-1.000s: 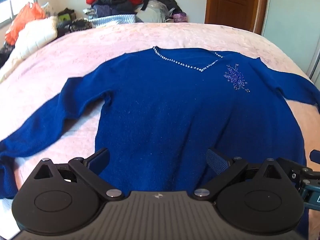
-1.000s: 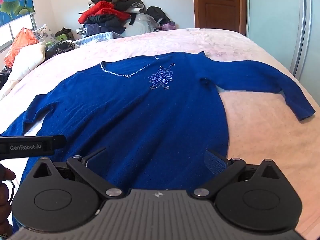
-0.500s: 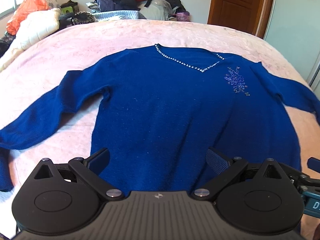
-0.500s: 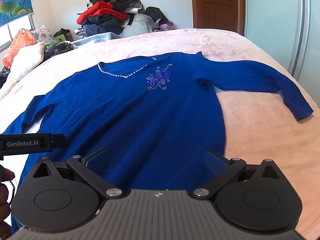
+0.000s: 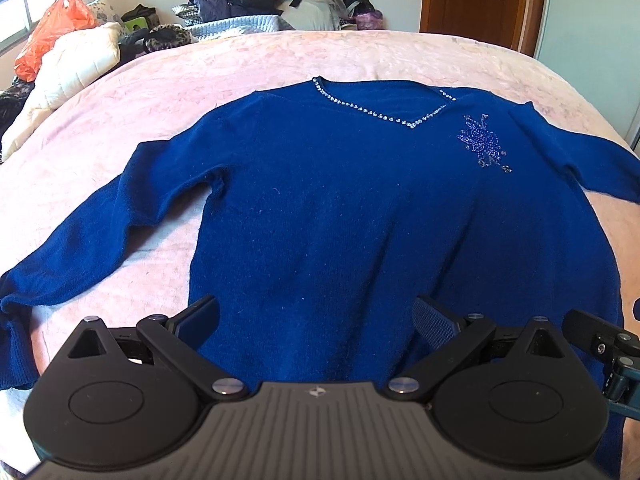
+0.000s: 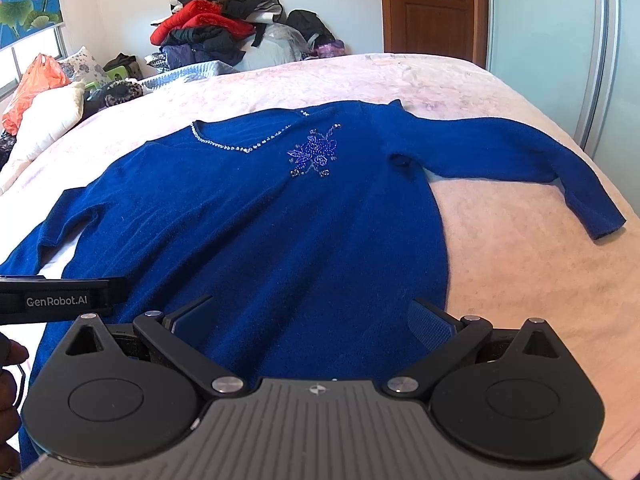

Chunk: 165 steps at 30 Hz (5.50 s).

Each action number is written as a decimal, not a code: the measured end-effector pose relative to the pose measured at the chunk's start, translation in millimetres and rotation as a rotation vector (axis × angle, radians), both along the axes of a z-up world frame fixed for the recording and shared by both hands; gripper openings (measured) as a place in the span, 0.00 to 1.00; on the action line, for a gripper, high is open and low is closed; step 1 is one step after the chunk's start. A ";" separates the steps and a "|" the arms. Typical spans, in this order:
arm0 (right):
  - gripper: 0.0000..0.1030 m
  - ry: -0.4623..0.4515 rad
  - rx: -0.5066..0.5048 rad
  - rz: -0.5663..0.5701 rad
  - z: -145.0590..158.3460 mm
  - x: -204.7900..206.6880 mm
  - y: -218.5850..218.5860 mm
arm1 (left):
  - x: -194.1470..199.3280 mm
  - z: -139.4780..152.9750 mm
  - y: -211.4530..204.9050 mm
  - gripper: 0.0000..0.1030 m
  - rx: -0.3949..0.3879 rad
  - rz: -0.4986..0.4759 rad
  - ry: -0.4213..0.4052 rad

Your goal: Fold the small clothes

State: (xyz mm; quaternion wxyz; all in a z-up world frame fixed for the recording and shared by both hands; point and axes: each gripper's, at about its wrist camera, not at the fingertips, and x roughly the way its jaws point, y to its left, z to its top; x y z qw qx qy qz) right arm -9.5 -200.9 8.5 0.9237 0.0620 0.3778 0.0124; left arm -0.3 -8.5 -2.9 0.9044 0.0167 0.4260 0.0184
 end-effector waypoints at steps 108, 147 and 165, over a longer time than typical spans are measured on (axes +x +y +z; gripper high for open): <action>0.74 -0.077 -0.245 -0.360 -56.5 94.2 -238.2 | 60.1 -13.2 -89.8 1.00 0.169 -0.169 -0.002; 0.18 -0.221 0.259 -0.141 40.1 132.6 -204.0 | 77.9 -8.9 -42.8 1.00 0.166 -0.034 -0.005; 0.19 -0.283 0.366 0.019 84.7 169.5 -93.9 | 77.8 -12.5 -2.4 1.00 0.129 0.001 0.009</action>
